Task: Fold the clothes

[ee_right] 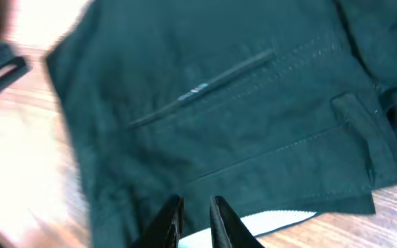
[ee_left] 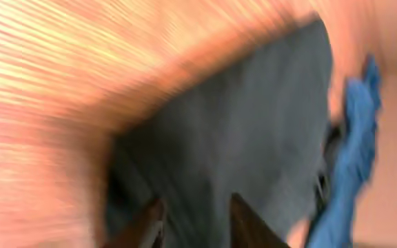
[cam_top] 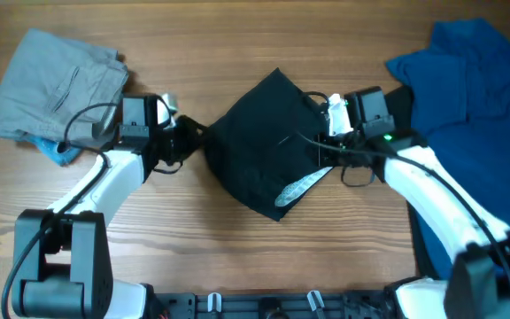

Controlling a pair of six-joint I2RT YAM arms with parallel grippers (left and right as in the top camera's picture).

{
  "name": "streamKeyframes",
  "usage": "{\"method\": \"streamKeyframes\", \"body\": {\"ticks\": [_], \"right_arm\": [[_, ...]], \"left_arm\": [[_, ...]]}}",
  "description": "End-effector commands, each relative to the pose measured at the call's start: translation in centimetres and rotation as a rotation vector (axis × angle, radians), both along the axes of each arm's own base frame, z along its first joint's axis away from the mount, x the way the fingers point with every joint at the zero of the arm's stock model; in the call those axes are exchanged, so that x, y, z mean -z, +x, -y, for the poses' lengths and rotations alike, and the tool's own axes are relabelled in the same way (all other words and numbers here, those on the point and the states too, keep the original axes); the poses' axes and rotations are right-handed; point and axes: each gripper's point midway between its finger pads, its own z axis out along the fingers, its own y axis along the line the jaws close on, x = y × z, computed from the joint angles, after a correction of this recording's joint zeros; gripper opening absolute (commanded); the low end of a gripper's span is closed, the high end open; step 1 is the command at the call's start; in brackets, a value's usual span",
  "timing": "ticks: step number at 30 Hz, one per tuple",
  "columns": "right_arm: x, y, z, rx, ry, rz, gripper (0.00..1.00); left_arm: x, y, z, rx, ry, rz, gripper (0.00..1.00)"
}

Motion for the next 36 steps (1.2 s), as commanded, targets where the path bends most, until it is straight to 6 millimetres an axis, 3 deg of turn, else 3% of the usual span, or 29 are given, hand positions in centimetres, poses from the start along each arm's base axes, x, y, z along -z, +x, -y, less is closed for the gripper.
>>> {"method": "streamKeyframes", "body": {"ticks": [1,2,3,6,10,13,15,19,21,23,24,26,27,29,32,35,36], "right_arm": [[5.4,-0.1,1.3,0.099,-0.094,-0.153,0.09],[6.6,-0.5,1.4,0.100,-0.108,-0.189,0.08],[7.6,-0.8,1.5,0.105,-0.117,-0.221,0.07],[9.3,-1.6,1.7,0.120,-0.134,-0.290,0.07],[9.3,-1.9,1.8,0.125,-0.134,-0.302,0.07],[9.3,-2.0,1.8,0.125,-0.136,-0.309,0.07],[9.3,-2.1,1.8,0.125,-0.136,-0.311,0.07],[9.3,-2.1,1.8,0.122,-0.137,-0.309,0.07],[9.3,-2.1,1.8,0.121,-0.138,-0.310,0.06],[9.3,-2.2,1.9,0.121,-0.139,-0.316,0.06],[9.3,-2.4,1.9,0.121,-0.142,-0.321,0.05],[8.4,-2.7,2.4,0.153,-0.141,-0.343,0.04],[7.5,-2.5,2.8,0.163,-0.138,-0.340,0.05],[3.6,-1.4,4.0,0.162,-0.121,-0.266,0.04],[-2.0,0.0,5.0,0.182,-0.082,-0.115,0.06],[-7.8,1.0,5.1,0.199,-0.024,0.091,0.08],[-9.4,1.2,5.1,0.203,-0.006,0.149,0.09]], "left_arm": [[-0.1,-5.4,4.9,0.217,-0.139,-0.145,0.69],[0.3,-6.7,5.7,0.245,-0.129,-0.185,0.91],[0.5,-7.7,6.6,0.276,-0.124,-0.209,1.00],[1.9,-9.5,7.2,0.244,-0.046,-0.310,1.00],[4.9,-11.0,6.7,0.078,0.042,-0.491,1.00],[7.0,-11.3,5.7,0.023,0.123,-0.505,1.00],[8.3,-10.1,6.3,-0.008,0.080,-0.468,1.00],[10.3,-7.8,9.6,0.028,-0.012,-0.374,0.99],[11.5,-7.7,10.3,0.046,-0.013,-0.359,0.87],[13.2,-8.4,9.8,0.048,0.023,-0.393,0.30],[13.6,-8.8,9.2,0.048,0.049,-0.406,0.14],[13.6,-9.4,8.7,0.126,0.087,-0.382,0.04],[13.4,-9.5,8.4,0.147,0.096,-0.373,0.04],[11.9,-9.8,7.4,0.200,0.111,-0.355,0.04],[7.0,-9.1,5.7,0.263,0.113,-0.283,0.04],[-2.5,-5.9,3.8,0.232,0.057,-0.103,0.04],[-7.6,-4.1,2.9,0.198,0.010,0.026,0.04]]}}
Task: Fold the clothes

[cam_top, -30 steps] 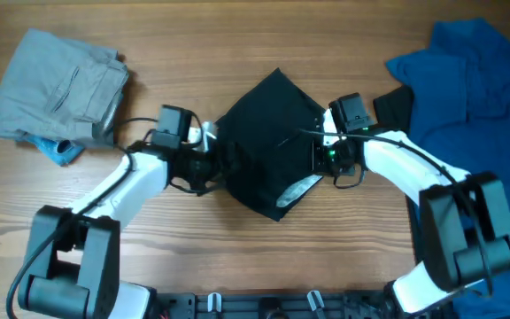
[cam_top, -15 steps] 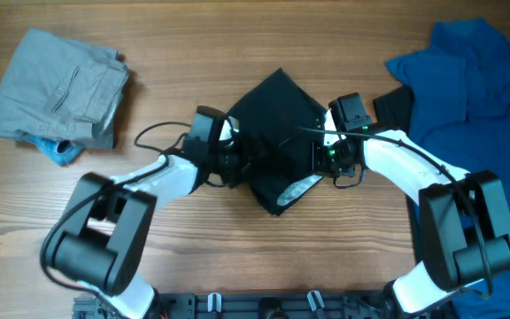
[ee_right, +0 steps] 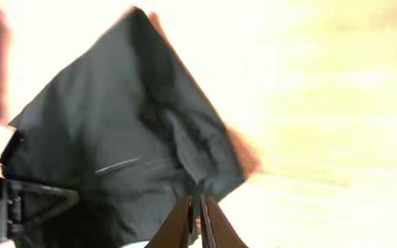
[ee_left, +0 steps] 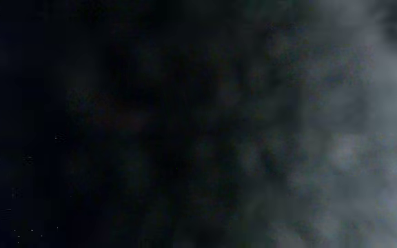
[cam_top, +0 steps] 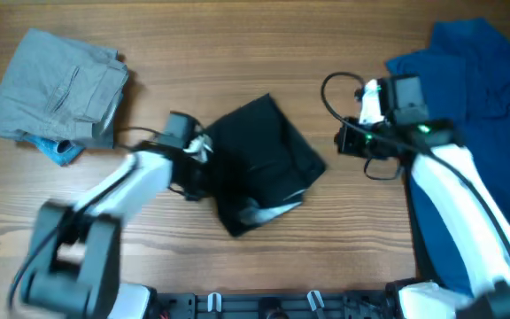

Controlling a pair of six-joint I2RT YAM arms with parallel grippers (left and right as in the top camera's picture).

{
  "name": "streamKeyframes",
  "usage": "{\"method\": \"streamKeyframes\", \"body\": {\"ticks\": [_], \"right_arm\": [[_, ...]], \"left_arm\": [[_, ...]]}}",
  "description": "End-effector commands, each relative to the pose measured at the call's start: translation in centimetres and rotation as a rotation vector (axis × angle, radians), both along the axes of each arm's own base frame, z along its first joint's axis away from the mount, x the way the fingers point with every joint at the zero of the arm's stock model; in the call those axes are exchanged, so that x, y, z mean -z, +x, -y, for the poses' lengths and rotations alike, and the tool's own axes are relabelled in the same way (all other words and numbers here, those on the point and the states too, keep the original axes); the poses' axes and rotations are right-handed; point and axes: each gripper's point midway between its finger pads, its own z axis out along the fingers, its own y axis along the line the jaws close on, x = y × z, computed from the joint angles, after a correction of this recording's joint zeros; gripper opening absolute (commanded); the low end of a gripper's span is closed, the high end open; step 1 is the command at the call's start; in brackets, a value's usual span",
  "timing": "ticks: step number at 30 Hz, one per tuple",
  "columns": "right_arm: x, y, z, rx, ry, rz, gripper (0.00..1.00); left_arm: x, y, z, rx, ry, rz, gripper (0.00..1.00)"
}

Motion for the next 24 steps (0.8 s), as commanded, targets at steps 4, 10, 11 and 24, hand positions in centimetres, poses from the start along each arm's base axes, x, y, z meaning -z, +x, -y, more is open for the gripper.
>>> {"method": "streamKeyframes", "body": {"ticks": [4,10,11,24], "right_arm": [[-5.9,0.0,0.1,0.038,0.051,0.182,0.09],[-6.0,-1.6,-1.4,0.069,0.183,0.079,0.06],[-5.8,-2.1,-1.5,0.072,0.195,0.051,0.06],[-3.8,-5.5,-1.3,0.101,0.187,-0.136,0.06]], "left_arm": [[-21.5,10.6,-7.7,-0.177,-0.074,0.721,0.04],[-26.6,17.6,-16.8,-0.331,-0.023,1.073,0.04],[-25.7,18.7,-18.2,-0.351,-0.012,1.078,0.04],[-19.4,23.3,-34.3,-0.543,-0.037,1.117,0.06]]}}
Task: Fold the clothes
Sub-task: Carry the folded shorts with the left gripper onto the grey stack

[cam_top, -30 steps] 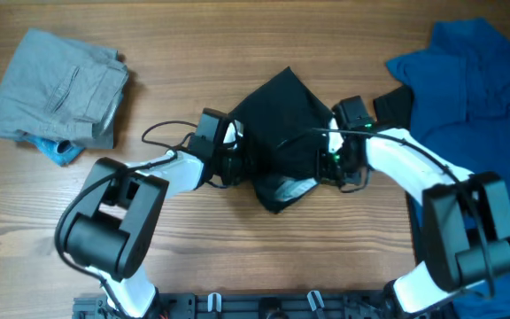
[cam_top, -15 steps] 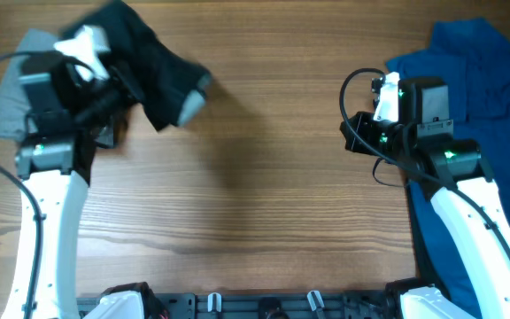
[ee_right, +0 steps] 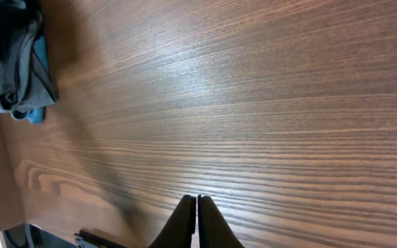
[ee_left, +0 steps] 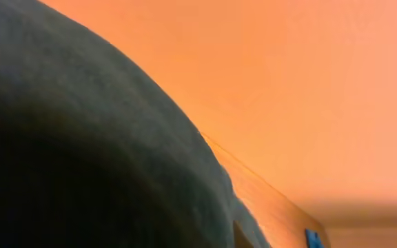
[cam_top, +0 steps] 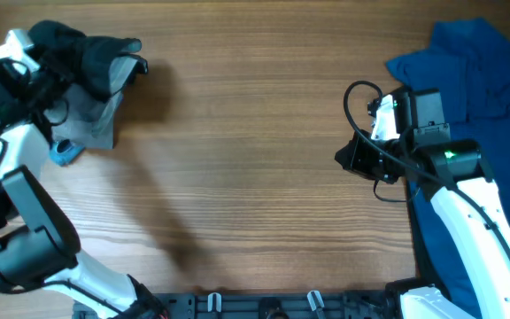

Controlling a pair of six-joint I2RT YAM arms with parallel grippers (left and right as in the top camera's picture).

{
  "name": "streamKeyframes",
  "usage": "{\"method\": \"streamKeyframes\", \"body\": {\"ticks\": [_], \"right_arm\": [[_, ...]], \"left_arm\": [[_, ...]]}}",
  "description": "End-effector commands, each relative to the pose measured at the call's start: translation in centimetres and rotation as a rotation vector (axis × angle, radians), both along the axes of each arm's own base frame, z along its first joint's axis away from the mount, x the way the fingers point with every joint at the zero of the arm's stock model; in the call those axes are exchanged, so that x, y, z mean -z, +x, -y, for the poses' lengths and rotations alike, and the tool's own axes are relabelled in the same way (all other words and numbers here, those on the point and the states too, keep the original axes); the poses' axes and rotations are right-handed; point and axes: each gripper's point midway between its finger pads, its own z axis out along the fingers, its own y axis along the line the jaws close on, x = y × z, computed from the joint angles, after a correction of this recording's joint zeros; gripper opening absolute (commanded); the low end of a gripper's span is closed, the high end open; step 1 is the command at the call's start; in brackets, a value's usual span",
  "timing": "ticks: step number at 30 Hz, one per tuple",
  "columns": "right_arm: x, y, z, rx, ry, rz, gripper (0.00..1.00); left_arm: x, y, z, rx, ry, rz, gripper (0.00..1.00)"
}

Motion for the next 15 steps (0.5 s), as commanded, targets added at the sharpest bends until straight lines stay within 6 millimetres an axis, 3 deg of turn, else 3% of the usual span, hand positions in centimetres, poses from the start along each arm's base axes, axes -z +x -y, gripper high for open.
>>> {"method": "streamKeyframes", "body": {"ticks": [1,3,4,5,7,11,13,15], "right_arm": [[-0.7,-0.1,-0.3,0.029,0.034,-0.007,0.06],[-0.8,0.1,-0.3,0.031,0.037,0.000,0.06],[-0.9,0.2,-0.3,0.031,0.038,0.007,0.06],[-0.9,0.3,-0.3,0.033,0.036,0.013,0.06],[-1.1,0.8,-0.3,0.034,0.036,0.034,0.06],[-1.5,1.4,-0.4,0.033,0.041,0.064,0.06],[-1.5,1.4,-0.4,0.033,0.042,0.063,0.07],[-1.5,1.3,-0.4,0.033,0.042,0.062,0.07]], "left_arm": [[-4.5,-1.5,-5.7,-0.038,0.013,0.088,0.08],[-3.5,-3.0,-8.5,-0.092,0.016,0.042,0.13],[-1.6,-4.4,-10.3,-0.145,0.032,-0.030,0.20],[-0.6,-4.9,-10.9,-0.166,0.051,-0.066,0.28],[2.0,-6.1,-11.7,-0.220,0.069,-0.183,1.00],[4.6,-8.6,-10.1,-0.200,-0.020,-0.348,1.00],[3.5,-10.1,-8.4,-0.158,-0.104,-0.379,1.00],[0.7,-11.2,-7.0,-0.116,-0.116,-0.345,1.00]]}}
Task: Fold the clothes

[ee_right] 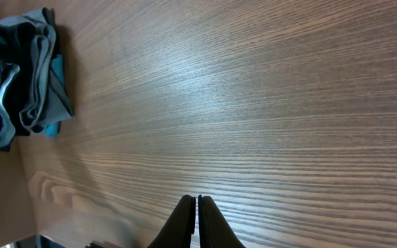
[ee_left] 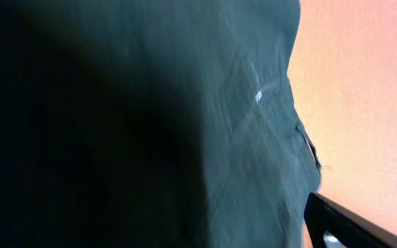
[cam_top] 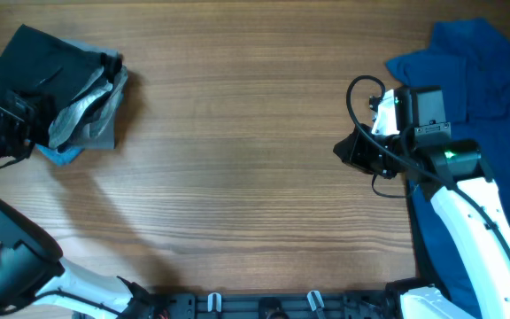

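A folded black garment [cam_top: 47, 66] lies on top of a grey folded garment [cam_top: 96, 124] at the table's far left; the same stack shows edge-on in the right wrist view [ee_right: 12, 76]. My left gripper [cam_top: 16, 115] sits at the stack's near-left edge. Dark cloth [ee_left: 150, 124] fills its wrist view, and only one finger [ee_left: 343, 224] shows, far to the right, so the jaws stand apart. A crumpled blue garment [cam_top: 476, 71] lies at the right. My right gripper [cam_top: 343, 152] [ee_right: 197, 207] hangs shut and empty over bare wood beside it.
A small light-blue item [cam_top: 58, 155] peeks from under the stack's near edge. The wooden table [cam_top: 237, 177] spreads between the stack and the blue garment. The right arm lies over the blue garment's near part.
The black garment was bunched up at my left gripper above the grey stack; it now lies flat on it. The left gripper now sits lower, at the stack's near-left edge. The right arm barely moved.
Both grippers were at the black garment in the table's middle. Then the right gripper was back at the right, shut, with the left gripper at the folded garment. After that the garment was over the grey stack at the far left, where it now lies.
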Controlling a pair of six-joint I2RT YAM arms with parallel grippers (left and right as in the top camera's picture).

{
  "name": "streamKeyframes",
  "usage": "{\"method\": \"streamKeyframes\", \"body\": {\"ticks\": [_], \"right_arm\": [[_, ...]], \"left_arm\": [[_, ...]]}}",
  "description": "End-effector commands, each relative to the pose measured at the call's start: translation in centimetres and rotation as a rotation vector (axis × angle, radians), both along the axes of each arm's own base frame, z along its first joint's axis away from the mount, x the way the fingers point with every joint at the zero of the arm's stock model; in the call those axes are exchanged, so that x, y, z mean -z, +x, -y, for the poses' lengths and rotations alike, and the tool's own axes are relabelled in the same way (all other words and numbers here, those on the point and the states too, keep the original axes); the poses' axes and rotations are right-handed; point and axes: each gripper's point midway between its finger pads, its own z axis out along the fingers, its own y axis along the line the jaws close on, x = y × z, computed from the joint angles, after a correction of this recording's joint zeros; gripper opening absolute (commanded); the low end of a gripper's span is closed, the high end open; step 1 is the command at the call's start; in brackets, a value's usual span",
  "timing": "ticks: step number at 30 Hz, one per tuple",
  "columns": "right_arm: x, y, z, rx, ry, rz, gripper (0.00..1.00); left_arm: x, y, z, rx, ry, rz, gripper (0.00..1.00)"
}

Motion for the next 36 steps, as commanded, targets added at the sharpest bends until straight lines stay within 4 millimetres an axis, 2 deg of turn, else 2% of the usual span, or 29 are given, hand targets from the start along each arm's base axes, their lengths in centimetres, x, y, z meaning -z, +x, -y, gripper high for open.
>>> {"method": "streamKeyframes", "body": {"ticks": [1,3,4,5,6,7,9,11,12,13,14,15,16,17,18,19,21,23,25,27,29,30,31,32,33,35,36], "right_arm": [[-0.7,0.1,-0.1,0.003,0.013,0.018,0.07],[-0.7,0.0,-0.1,0.002,0.013,0.018,0.07],[-0.7,0.0,-0.1,0.002,0.013,0.018,0.07],[-0.7,0.1,-0.1,0.002,0.012,0.019,0.07],[-0.7,0.1,-0.1,0.005,0.010,0.019,0.07],[-0.7,0.1,0.0,0.005,0.008,0.020,0.07],[-0.7,0.1,0.0,0.006,0.007,0.020,0.07],[-0.6,0.0,0.0,0.006,0.006,0.014,0.07],[-0.6,-0.1,0.0,0.006,0.005,0.008,0.07],[-0.4,-0.4,0.1,0.006,0.002,-0.003,0.07],[-0.3,-0.5,0.1,0.005,0.000,-0.012,0.07],[-0.2,-0.7,0.1,0.003,-0.002,-0.019,0.07],[-0.2,-0.8,0.1,0.003,-0.002,-0.022,0.07],[-0.2,-0.8,0.1,0.004,-0.002,-0.022,0.07],[-0.2,-0.8,0.1,0.005,-0.001,-0.023,0.07],[-0.2,-0.8,0.1,0.005,-0.001,-0.023,0.07],[-0.2,-0.8,0.1,0.005,-0.002,-0.022,0.07],[-0.2,-0.8,0.1,0.004,-0.002,-0.021,0.07],[-0.4,-0.7,0.1,0.003,0.000,-0.013,0.06],[-2.5,-0.6,0.2,-0.031,-0.013,0.068,0.06],[-5.3,-0.5,1.0,-0.027,-0.061,0.163,0.05],[-7.1,-0.6,1.5,-0.024,-0.082,0.221,0.05],[-10.1,-1.0,1.7,-0.035,-0.093,0.325,0.05],[-12.1,-1.5,1.9,-0.047,-0.099,0.400,0.05],[-13.9,-2.2,2.0,-0.065,-0.106,0.472,0.06],[-16.4,-4.1,2.3,-0.144,-0.168,0.624,0.05],[-17.2,-5.0,2.6,-0.178,-0.207,0.690,0.04]], "left_arm": [[-7.4,-1.2,1.5,0.084,0.084,0.150,1.00],[-11.2,-1.2,1.3,0.092,0.219,0.242,1.00],[-12.7,-1.0,0.9,0.083,0.282,0.277,0.91],[-13.5,-0.5,0.2,0.061,0.352,0.292,0.62],[-13.5,-0.1,-0.3,0.038,0.394,0.282,0.36],[-11.9,0.7,-1.4,-0.014,0.453,0.213,0.04],[-8.4,2.0,-1.3,-0.017,0.458,0.120,0.04],[-5.0,2.7,1.1,0.054,0.372,0.055,0.04],[-3.7,2.6,2.2,0.081,0.333,0.018,0.15],[-3.2,2.2,3.0,0.098,0.313,-0.009,0.21],[-3.8,2.1,3.3,0.102,0.314,-0.003,0.23],[-4.5,2.1,3.2,0.099,0.327,0.015,0.19],[-6.0,2.3,3.0,0.092,0.358,0.051,0.09],[-6.9,2.6,2.8,0.086,0.386,0.079,0.04],[-7.2,2.8,2.4,0.076,0.409,0.090,0.04],[-6.6,3.1,1.6,0.047,0.447,0.064,0.04],[-4.2,4.1,0.6,0.018,0.498,0.008,0.04],[-0.7,5.8,1.2,0.066,0.499,-0.011,0.07],[3.1,6.5,3.0,0.127,0.446,-0.059,0.11],[4.4,6.6,6.0,0.255,0.433,-0.064,0.14],[3.2,6.9,7.8,0.345,0.477,-0.054,0.22],[1.3,7.0,9.0,0.411,0.509,-0.048,0.25],[-3.4,7.0,10.7,0.492,0.552,-0.029,0.34],[-6.6,6.7,11.7,0.523,0.572,-0.013,0.49],[-10.8,6.2,12.8,0.541,0.593,0.016,0.69],[-17.8,4.0,15.5,0.572,0.618,0.072,0.76],[-20.0,2.5,17.1,0.615,0.625,0.109,0.77]]}}
